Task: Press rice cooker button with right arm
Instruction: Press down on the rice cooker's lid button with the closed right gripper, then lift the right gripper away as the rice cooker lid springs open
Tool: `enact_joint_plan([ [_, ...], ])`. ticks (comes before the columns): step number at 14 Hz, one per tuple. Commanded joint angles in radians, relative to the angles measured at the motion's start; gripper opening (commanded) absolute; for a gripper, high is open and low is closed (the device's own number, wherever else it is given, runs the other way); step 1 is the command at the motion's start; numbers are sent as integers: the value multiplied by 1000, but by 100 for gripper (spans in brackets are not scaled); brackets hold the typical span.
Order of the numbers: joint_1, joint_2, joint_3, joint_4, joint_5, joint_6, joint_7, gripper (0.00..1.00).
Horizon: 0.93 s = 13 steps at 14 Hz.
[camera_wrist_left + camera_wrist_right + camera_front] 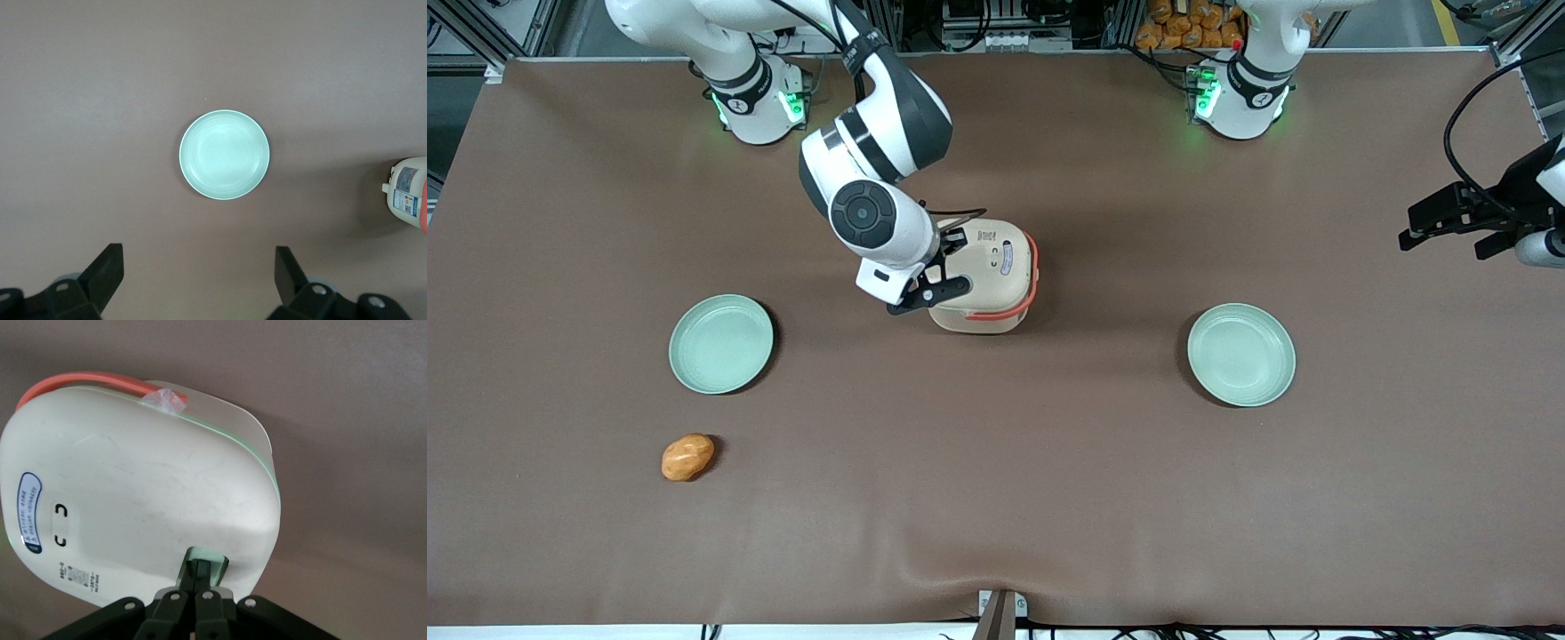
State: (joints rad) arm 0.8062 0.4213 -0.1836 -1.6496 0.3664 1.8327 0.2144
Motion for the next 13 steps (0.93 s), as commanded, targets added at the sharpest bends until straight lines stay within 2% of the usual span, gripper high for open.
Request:
enact_joint_plan([
  [1, -8, -35, -4, 25, 16, -53, -3, 5],
  [3, -36, -64, -4, 62, 54, -131, -3, 21],
  [5, -71, -102, -4, 65, 78, -156, -4, 53],
  [7, -87, -137, -5, 63, 68, -165, -4, 100],
  [13, -208, -235, -4, 65, 71, -178, -18, 100],
])
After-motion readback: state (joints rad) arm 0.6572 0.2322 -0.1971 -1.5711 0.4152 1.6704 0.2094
